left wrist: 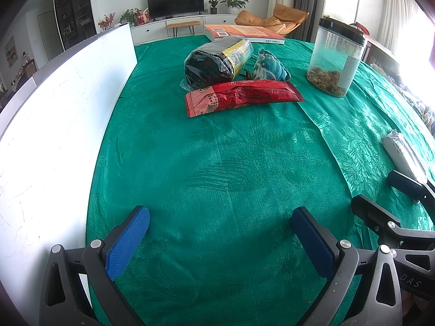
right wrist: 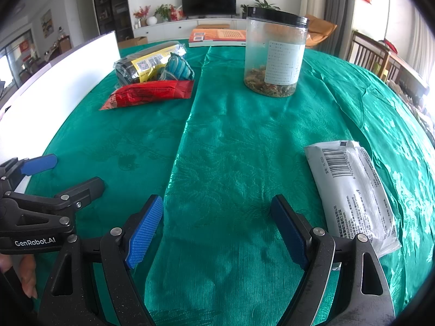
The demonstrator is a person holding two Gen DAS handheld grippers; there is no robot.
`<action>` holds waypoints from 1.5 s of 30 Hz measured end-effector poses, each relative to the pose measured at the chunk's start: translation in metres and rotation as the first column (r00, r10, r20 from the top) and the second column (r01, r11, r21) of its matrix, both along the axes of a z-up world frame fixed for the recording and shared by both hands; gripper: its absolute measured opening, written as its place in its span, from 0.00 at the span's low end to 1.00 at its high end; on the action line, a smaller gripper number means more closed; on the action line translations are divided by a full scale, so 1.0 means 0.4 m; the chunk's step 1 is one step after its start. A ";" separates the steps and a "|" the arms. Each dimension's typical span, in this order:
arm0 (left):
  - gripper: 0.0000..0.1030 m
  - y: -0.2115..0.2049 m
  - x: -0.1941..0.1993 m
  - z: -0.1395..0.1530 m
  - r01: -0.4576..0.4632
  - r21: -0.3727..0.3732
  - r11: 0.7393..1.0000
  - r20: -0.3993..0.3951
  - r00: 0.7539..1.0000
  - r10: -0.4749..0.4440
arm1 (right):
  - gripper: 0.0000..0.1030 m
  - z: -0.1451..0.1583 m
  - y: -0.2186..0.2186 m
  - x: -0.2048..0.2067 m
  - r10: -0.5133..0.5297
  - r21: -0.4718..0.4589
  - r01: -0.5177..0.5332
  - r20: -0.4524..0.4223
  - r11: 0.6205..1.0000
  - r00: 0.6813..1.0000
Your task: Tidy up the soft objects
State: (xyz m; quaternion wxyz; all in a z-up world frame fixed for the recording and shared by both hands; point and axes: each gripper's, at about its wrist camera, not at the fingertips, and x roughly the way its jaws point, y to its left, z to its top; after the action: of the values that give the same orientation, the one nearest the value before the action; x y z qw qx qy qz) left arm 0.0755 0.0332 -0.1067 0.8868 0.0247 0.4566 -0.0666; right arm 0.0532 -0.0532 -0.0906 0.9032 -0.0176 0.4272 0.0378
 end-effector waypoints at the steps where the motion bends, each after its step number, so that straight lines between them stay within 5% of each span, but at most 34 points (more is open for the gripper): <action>1: 1.00 0.000 0.000 0.000 0.000 0.000 1.000 0.000 1.000 0.000 | 0.82 0.000 -0.001 0.000 0.000 0.001 0.000 0.000 1.000 1.000; 11: 1.00 0.001 -0.001 0.000 0.000 0.000 1.000 0.000 1.000 0.000 | 0.81 0.005 -0.052 -0.077 0.012 -0.004 -0.012 -0.051 1.000 0.999; 19: 1.00 0.001 -0.001 0.000 0.000 0.000 1.000 0.000 1.000 0.000 | 0.81 0.024 -0.300 0.073 -0.315 -0.008 0.316 -0.089 0.949 0.945; 22: 1.00 0.001 -0.001 0.000 0.000 0.000 1.000 0.000 1.000 0.000 | 0.81 0.033 -0.269 0.034 -0.270 0.041 0.272 -0.055 0.961 0.961; 27: 1.00 0.002 -0.001 0.000 0.000 0.000 1.000 0.000 1.000 0.000 | 0.81 0.010 -0.188 -0.012 -0.248 -0.075 0.249 0.024 0.966 0.968; 32: 1.00 0.002 -0.001 0.001 0.000 0.000 1.000 0.001 1.000 0.000 | 0.82 -0.001 -0.213 -0.003 -0.260 -0.006 0.260 0.003 0.966 0.966; 45: 1.00 0.001 -0.001 0.000 0.000 0.001 1.000 0.001 1.000 0.000 | 0.82 -0.001 -0.208 -0.009 -0.257 -0.011 0.257 0.006 0.966 0.966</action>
State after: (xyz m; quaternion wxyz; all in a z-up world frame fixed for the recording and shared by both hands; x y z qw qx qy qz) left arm 0.0752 0.0337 -0.1067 0.8870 0.0250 0.4562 -0.0666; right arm 0.0495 -0.1364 -0.0909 0.9014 0.0327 0.4239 -0.0823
